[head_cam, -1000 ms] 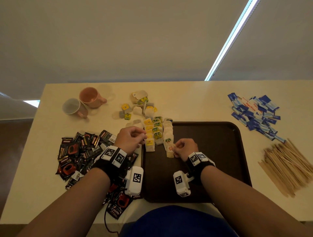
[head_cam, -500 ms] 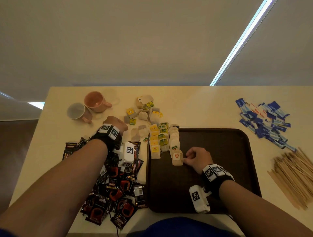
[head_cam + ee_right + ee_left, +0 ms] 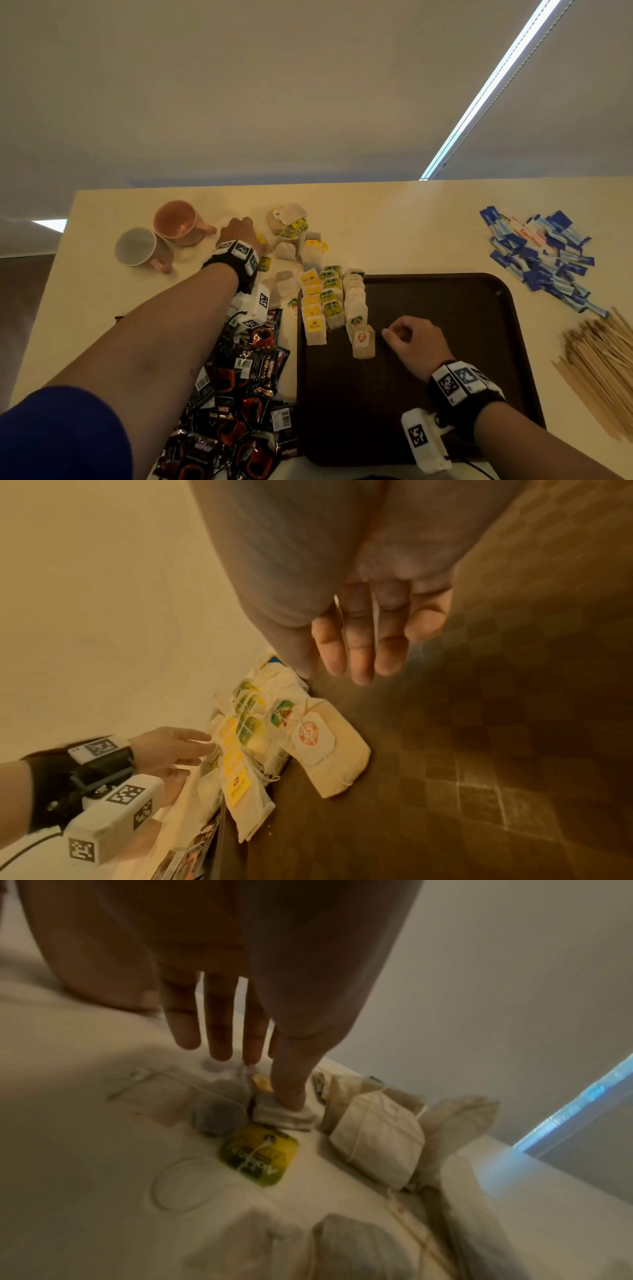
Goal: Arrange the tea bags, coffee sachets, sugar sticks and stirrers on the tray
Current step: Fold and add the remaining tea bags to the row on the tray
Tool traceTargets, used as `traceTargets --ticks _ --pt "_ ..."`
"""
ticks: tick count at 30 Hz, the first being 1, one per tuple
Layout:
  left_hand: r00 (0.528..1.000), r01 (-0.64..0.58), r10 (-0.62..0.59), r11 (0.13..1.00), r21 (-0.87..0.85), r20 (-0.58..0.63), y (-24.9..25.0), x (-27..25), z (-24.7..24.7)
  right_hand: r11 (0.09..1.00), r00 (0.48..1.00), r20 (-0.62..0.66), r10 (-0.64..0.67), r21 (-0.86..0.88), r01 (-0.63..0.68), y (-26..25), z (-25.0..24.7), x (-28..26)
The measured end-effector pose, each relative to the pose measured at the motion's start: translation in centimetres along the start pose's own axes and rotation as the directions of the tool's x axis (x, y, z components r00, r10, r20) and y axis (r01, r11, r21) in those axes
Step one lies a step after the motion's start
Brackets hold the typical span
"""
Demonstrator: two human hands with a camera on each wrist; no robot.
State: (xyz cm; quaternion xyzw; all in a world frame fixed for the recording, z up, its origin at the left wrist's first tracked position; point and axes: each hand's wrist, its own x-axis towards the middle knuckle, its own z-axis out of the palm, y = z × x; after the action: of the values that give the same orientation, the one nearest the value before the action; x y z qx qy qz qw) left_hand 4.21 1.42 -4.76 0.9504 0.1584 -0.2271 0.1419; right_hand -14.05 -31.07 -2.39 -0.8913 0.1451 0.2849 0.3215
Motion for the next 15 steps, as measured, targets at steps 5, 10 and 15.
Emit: traceTargets --ticks 5,10,15 --pt "1.0 -0.004 0.005 0.999 -0.04 0.026 0.2 -0.1 -0.3 1.0 1.0 0.004 -0.004 0.007 0.004 0.0 -0.4 0.2" --pt "0.996 -0.093 0.091 0.989 -0.112 -0.026 0.1 -2.4 -2.5 1.0 1.0 -0.002 -0.026 0.011 0.026 -0.3 -0.3 0.3" --pt "0.966 -0.257 0.243 0.931 -0.259 -0.085 -0.2 -7.4 -5.4 0.998 0.997 -0.043 -0.059 0.012 0.059 -0.8 -0.7 0.6"
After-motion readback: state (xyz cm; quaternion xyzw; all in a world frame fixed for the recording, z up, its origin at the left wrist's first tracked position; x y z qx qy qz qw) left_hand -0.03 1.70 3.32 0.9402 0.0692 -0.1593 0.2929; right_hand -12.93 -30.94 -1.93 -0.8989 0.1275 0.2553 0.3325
